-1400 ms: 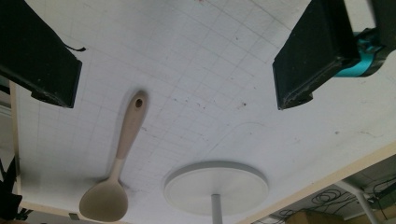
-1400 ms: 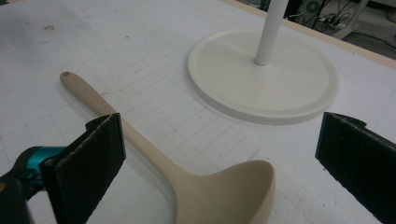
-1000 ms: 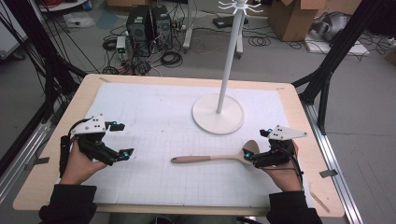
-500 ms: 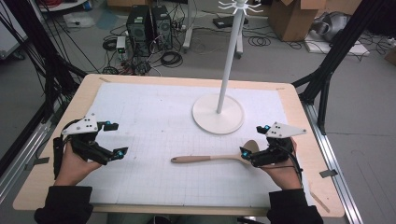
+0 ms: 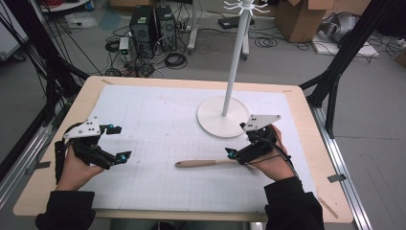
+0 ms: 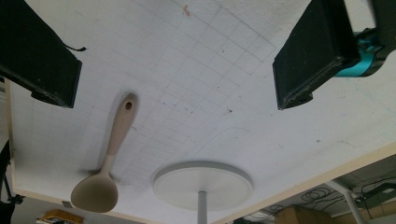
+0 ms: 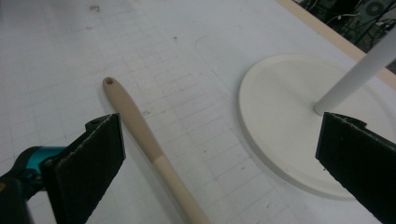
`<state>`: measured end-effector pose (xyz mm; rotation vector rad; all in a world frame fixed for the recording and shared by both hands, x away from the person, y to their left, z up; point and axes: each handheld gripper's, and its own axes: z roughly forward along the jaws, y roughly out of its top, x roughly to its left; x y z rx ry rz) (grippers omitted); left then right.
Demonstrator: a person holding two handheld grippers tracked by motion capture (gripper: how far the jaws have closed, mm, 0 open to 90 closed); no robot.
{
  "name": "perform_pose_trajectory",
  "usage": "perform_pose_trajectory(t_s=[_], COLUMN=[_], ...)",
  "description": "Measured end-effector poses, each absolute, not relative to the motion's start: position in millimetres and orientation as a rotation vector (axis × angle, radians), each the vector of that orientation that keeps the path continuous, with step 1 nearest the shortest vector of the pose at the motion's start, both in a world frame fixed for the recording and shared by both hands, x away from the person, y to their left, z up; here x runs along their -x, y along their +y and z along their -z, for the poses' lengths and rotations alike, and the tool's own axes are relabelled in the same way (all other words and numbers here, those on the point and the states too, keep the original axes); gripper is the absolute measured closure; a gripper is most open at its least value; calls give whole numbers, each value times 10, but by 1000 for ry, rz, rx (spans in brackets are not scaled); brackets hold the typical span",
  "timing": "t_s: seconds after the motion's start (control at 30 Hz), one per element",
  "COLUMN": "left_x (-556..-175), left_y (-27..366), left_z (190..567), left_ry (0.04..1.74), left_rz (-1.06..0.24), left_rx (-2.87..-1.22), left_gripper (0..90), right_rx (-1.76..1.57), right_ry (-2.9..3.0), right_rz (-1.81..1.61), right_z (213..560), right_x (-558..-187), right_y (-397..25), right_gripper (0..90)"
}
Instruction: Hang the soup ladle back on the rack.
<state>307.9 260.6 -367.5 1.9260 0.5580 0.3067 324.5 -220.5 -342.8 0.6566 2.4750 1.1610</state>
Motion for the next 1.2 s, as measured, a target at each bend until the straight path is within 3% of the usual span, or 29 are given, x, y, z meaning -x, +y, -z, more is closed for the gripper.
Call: perform_pose_trajectory(t_s=[0.63, 0.9, 1.0, 1.2], left_x=[-3102, -3113, -3118, -3116], left_y=[2582, 2577, 2583, 2581], left_z=[3719, 3738, 3743, 3747], left_ry=[567, 570, 572, 574], left_rz=[-307, -302, -298, -301], left_rx=[-1935, -1943, -1941, -1940], left_gripper=[17, 16, 16, 16], right_rx=[-509, -444, -439, -434], right_ry=[2805, 2875, 2875, 2885], right_rz=[-824, -671, -658, -605], right_z=[3818, 3982, 3994, 4034], right_x=[-3440, -3455, -3461, -3481], right_y=[-1705, -1546, -1542, -1528], right_gripper=[7, 72, 161, 234])
